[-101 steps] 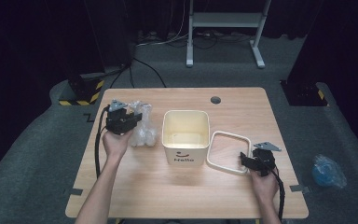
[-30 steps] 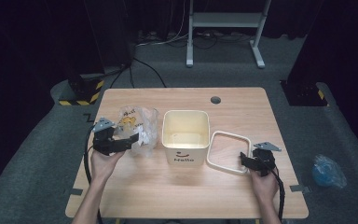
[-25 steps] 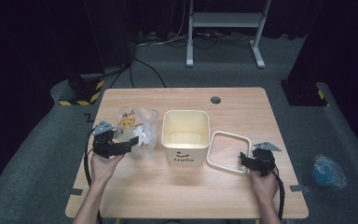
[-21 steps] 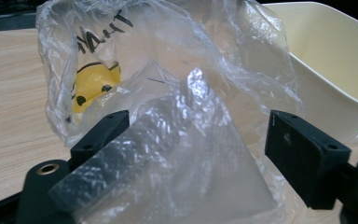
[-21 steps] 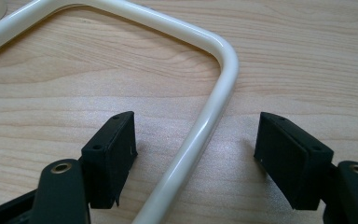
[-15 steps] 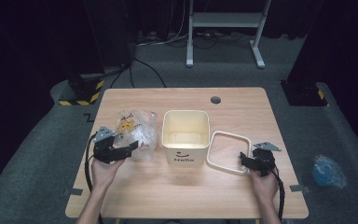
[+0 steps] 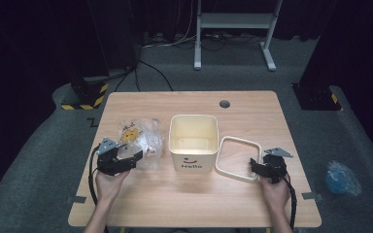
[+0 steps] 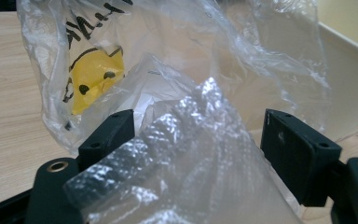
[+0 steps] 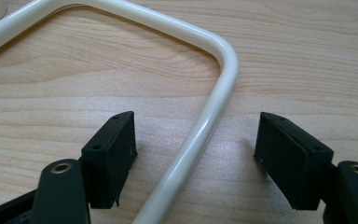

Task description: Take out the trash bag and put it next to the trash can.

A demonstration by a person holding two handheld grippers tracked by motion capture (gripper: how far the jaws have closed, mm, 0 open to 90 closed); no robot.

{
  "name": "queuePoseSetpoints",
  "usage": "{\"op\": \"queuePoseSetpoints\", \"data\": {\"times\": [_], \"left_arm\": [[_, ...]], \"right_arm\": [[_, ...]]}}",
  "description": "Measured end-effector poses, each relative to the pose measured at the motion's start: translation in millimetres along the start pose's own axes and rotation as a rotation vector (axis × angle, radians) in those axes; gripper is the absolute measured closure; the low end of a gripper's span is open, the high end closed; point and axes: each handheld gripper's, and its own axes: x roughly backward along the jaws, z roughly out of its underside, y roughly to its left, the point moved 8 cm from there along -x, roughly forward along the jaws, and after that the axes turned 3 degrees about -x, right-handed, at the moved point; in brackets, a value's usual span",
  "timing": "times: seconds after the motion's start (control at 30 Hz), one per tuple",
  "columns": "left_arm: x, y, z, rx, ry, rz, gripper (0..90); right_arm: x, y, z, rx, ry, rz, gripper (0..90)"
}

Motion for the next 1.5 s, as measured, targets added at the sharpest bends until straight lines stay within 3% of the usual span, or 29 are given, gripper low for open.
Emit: {"op": "queuePoseSetpoints", "data": {"times": [0.6, 0.73, 1.0, 1.37, 1.5], "left_arm": [[-3.3, 0.2, 19.5, -0.016, 0.022, -0.029, 27.4], [-4.4, -0.2, 24.2, -0.005, 0.026, -0.026, 27.5], [-4.0, -4.3, 29.2, -0.033, 0.034, -0.03, 27.5], [-6.9, -2.8, 46.1, -0.018, 0.061, -0.03, 26.7], [-10.6, -1.7, 51.0, 0.006, 0.063, -0.03, 26.8]], "right_arm": [[0.0, 0.0, 0.0, 0.0, 0.0, 0.0, 28.7], [0.0, 0.1, 0.0, 0.0, 0.0, -0.001, 28.7], [0.0, 0.1, 0.0, 0.0, 0.0, 0.0, 28.7], [0.0, 0.1, 0.0, -0.001, 0.0, 0.0, 28.7], [0.0, 0.1, 0.0, -0.001, 0.0, 0.0, 28.7]]}}
